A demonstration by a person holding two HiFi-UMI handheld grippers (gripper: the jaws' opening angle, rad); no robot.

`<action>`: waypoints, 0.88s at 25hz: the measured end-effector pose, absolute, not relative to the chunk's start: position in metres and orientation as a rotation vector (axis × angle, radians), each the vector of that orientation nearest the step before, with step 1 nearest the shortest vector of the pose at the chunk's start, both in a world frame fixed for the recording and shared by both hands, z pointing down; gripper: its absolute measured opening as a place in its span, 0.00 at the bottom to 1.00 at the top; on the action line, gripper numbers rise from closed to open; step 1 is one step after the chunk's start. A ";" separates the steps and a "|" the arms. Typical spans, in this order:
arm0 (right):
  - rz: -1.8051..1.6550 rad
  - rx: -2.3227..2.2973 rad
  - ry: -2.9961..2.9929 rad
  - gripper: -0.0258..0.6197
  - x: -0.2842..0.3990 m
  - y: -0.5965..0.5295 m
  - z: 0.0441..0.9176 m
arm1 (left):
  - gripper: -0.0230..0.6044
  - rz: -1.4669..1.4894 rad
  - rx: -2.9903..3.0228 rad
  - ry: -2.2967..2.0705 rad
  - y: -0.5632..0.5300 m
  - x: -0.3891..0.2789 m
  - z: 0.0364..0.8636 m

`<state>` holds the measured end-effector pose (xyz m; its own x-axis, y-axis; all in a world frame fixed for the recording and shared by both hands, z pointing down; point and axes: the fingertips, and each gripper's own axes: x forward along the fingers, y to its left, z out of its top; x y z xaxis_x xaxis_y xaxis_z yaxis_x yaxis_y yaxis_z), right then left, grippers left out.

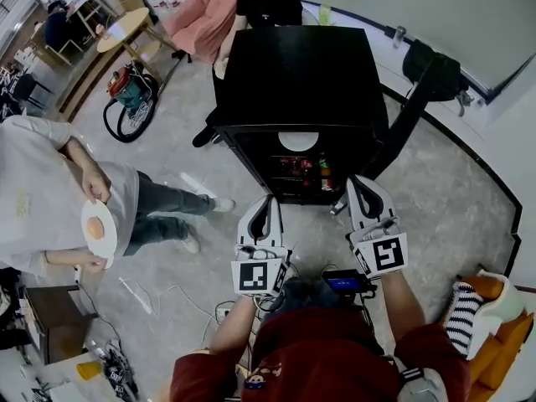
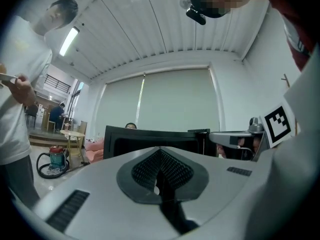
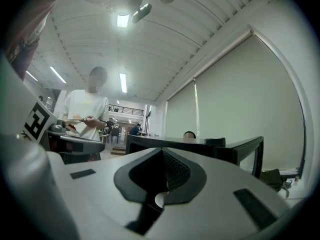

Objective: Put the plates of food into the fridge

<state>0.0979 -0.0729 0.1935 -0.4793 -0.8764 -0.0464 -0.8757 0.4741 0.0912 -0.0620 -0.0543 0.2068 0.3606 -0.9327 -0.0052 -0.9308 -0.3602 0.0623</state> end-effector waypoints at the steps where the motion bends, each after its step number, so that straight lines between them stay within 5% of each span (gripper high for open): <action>1: -0.159 1.588 -2.692 0.05 0.098 -0.073 0.195 | 0.05 -0.064 2.549 -1.748 -0.055 -0.061 0.208; 22: -0.159 1.552 -2.654 0.05 0.097 -0.062 0.191 | 0.05 -0.058 2.557 -1.771 -0.055 -0.063 0.197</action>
